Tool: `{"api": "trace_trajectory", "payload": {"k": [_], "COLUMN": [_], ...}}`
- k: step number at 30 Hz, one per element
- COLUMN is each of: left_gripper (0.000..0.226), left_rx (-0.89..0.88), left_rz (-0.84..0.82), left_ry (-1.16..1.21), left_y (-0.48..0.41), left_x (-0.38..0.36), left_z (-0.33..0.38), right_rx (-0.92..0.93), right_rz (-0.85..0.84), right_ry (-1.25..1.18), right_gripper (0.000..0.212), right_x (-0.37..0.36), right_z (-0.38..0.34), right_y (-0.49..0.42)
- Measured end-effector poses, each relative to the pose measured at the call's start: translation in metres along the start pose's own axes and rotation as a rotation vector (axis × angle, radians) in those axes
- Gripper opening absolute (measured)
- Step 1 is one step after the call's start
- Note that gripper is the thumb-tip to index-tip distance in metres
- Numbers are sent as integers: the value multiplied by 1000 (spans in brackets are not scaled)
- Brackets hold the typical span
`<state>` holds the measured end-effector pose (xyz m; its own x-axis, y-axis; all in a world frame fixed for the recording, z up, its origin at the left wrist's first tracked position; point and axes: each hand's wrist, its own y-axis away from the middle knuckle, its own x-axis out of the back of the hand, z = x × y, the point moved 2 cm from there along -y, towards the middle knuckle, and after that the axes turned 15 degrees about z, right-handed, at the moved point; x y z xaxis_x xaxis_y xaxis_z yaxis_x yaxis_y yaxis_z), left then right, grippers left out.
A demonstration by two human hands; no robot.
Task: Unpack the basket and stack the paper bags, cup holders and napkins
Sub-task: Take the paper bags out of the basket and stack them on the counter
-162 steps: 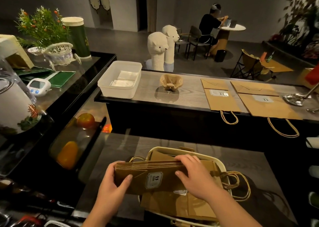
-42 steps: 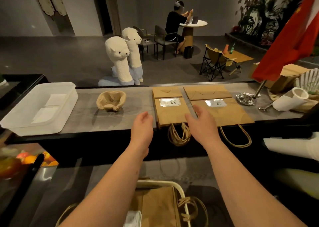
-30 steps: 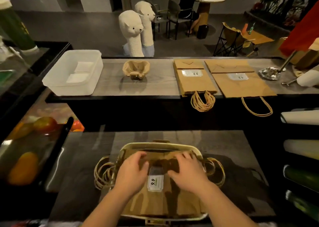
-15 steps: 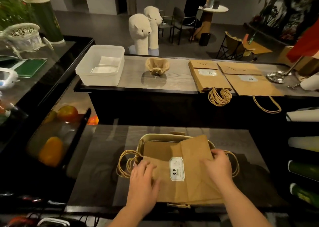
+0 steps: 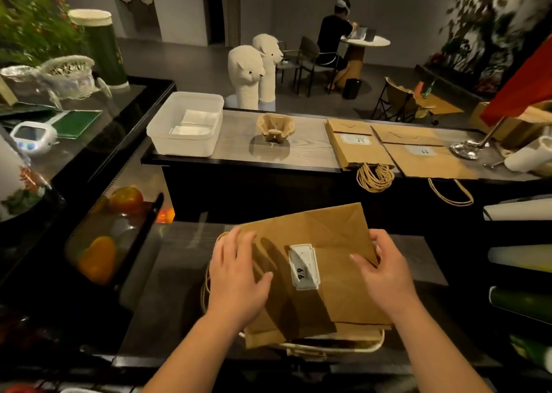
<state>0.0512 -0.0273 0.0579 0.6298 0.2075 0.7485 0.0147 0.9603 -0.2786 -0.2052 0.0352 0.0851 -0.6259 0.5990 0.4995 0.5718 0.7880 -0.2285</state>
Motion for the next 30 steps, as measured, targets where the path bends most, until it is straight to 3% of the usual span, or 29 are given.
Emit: {"api": "trace_trajectory", "payload": {"k": [5, 8, 9, 12, 13, 18, 22, 25, 27, 30], "left_gripper": [88, 95, 88, 26, 20, 18, 26, 23, 18, 15], "left_rx": [-224, -292, -276, -14, 33, 252, 534, 731, 821, 934], "left_rz": [24, -40, -109, -298, -282, -160, -65, 4, 25, 62], "left_ry": [-263, -238, -177, 153, 202, 219, 400, 496, 569, 704], "left_y": [-22, -36, -42, -51, -51, -40, -30, -19, -11, 1], "left_x": [7, -2, -6, -21, -25, -33, -32, -29, -24, -9], "left_z": [53, 73, 76, 69, 63, 20, -16, -43, -58, -75], "right_rx": [8, 48, 51, 8, -33, -304, -624, -736, -770, -822], "right_rz": [-21, -70, -78, -45, -40, -264, -283, -345, -289, -77], "right_ry": [-97, -22, -17, -2, 16, 44, -205, -318, -379, -463], "right_gripper": [38, 28, 23, 11, 13, 25, 28, 32, 30, 39], "right_x": [17, 27, 28, 25, 23, 12, -2, -21, -30, -33], "right_z": [-6, -7, -7, -5, 0, 55, 83, 91, 96, 98], "right_y": [2, -1, -3, -15, -19, -20, -12, 4, 11, 7]}}
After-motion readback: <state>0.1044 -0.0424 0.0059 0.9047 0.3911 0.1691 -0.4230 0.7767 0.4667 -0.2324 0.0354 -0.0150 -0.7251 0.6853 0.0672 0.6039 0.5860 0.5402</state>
